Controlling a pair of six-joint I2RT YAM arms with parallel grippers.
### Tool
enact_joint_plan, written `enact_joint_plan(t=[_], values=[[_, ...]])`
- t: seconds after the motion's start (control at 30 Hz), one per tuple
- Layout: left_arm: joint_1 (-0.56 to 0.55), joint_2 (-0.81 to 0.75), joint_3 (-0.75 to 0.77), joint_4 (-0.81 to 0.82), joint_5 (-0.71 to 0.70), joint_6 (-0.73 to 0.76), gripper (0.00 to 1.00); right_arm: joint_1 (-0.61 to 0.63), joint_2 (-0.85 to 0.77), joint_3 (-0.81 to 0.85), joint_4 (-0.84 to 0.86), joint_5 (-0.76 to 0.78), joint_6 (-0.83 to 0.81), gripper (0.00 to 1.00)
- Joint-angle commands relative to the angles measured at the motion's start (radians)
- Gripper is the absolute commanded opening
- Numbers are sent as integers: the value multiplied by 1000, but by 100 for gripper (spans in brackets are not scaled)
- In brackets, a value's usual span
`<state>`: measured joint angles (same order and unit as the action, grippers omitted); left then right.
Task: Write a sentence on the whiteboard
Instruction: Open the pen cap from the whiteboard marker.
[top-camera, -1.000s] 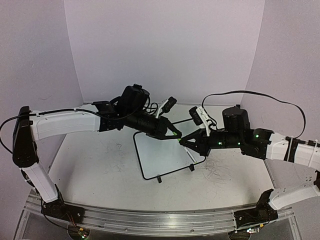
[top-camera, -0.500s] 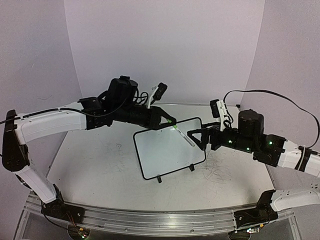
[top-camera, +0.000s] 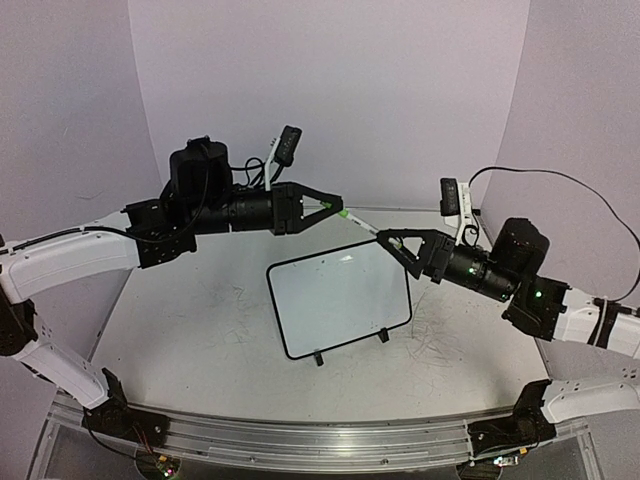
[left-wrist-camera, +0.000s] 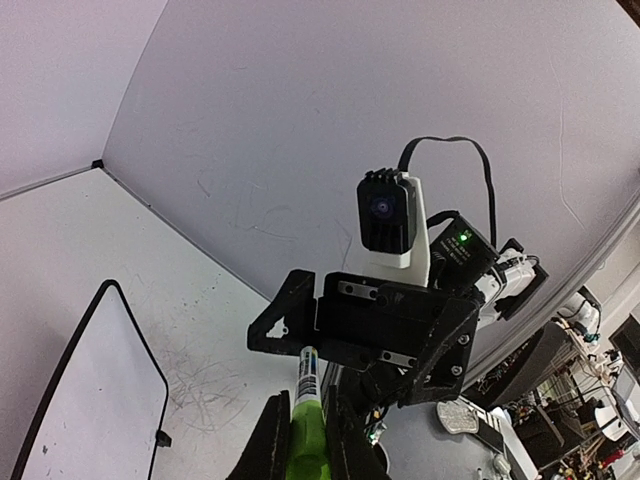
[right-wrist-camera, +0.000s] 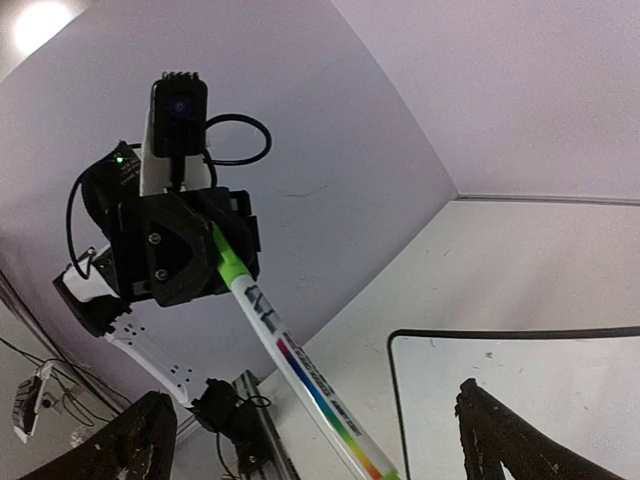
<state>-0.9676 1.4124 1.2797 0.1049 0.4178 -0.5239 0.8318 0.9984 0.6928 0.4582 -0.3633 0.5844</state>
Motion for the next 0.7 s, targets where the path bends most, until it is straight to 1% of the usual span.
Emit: enact_joint_plan(t=[0.0, 0.3, 0.4, 0.5, 0.57, 0.67], values=[[0, -50, -25, 132, 43, -51, 0, 3, 94, 86, 214, -160, 136, 96], [0, -61, -99, 245, 73, -132, 0, 1, 168, 26, 553, -202, 271, 72], [0, -63, -111, 270, 74, -145, 0, 2, 194, 33, 598, -221, 291, 67], [0, -65, -118, 294, 72, -152, 0, 2, 210, 39, 603, -233, 292, 57], [0, -68, -121, 303, 71, -151, 0, 3, 210, 31, 600, -226, 287, 56], [0, -78, -128, 309, 64, -145, 0, 2, 202, 7, 595, -205, 283, 58]])
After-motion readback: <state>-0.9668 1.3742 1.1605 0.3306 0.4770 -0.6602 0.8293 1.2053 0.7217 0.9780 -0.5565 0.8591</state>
